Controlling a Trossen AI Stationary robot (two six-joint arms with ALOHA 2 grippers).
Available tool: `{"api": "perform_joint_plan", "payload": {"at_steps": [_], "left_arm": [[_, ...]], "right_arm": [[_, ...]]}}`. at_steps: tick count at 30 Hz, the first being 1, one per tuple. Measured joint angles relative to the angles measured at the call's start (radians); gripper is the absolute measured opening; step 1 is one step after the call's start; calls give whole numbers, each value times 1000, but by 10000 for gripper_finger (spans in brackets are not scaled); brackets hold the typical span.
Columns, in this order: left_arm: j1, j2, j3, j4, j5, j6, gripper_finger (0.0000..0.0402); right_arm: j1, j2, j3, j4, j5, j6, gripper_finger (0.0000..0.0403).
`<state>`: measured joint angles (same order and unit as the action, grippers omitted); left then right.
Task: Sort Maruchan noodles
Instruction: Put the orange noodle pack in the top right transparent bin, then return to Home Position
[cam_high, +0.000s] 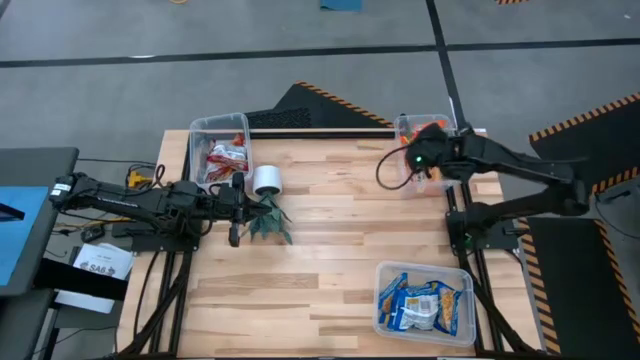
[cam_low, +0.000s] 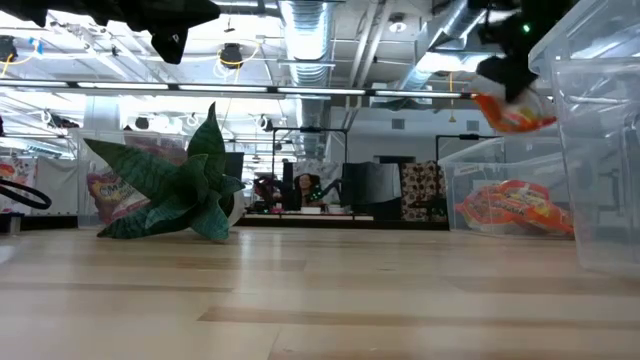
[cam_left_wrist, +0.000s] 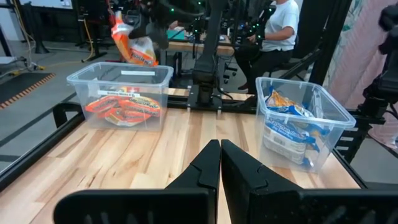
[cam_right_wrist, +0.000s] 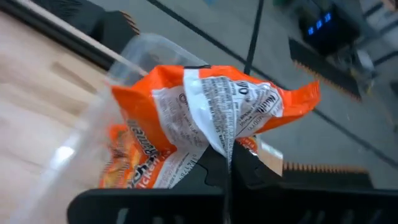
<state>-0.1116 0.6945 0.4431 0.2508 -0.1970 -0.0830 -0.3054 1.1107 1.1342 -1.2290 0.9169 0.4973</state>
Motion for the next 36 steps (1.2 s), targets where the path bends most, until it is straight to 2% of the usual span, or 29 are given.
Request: {"api": "perform_joint_plan", "payload": {"at_steps": [5,10,15,22,26,29,33,36], "left_arm": [[0,0,0,1,-28,0,0],[0,0,0,1,-59,0,0],[0,0,0,1,-58,0,0],[0,0,0,-1,-58,0,0],[0,0,0,-23,-58,-4,0],[0,4,0,-27,-53,-16,0],[1,2,0,-42,-48,74,0],[14,-48,-12,-105,-76,100,0]], "right_arm": [[-112,-80,-120,106,-90,-5,32],[-155,-87,-157,215,-212,-70,62],[-159,-76,-157,238,-216,-105,89],[-158,-111,-157,200,-214,-107,169],[-98,-168,-157,224,-252,-115,203],[-10,-227,-157,263,-265,-125,212],[130,-292,-157,333,-265,-129,203],[223,-313,-157,373,-265,-130,173]]}}
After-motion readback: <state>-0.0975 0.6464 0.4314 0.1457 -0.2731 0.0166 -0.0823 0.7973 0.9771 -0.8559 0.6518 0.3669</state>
